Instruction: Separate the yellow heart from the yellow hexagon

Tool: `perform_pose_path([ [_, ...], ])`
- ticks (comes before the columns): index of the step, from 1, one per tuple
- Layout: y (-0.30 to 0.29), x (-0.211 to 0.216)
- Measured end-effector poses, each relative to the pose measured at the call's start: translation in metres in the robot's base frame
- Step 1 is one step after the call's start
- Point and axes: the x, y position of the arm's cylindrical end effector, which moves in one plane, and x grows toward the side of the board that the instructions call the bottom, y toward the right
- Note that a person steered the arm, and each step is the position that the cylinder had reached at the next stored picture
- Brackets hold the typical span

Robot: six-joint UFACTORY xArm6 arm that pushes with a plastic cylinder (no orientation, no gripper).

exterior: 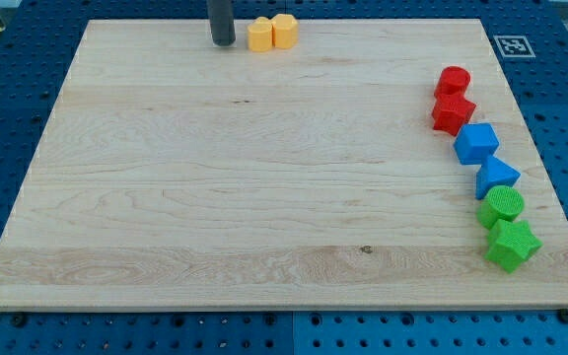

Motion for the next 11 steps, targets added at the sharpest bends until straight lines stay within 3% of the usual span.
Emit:
perform_pose_path([
  [1,0.004,-0.029],
  [2,0.017,-0.03],
  [6,0.048,0.013],
  [9,0.107,0.026],
  [11,0.106,0.031],
])
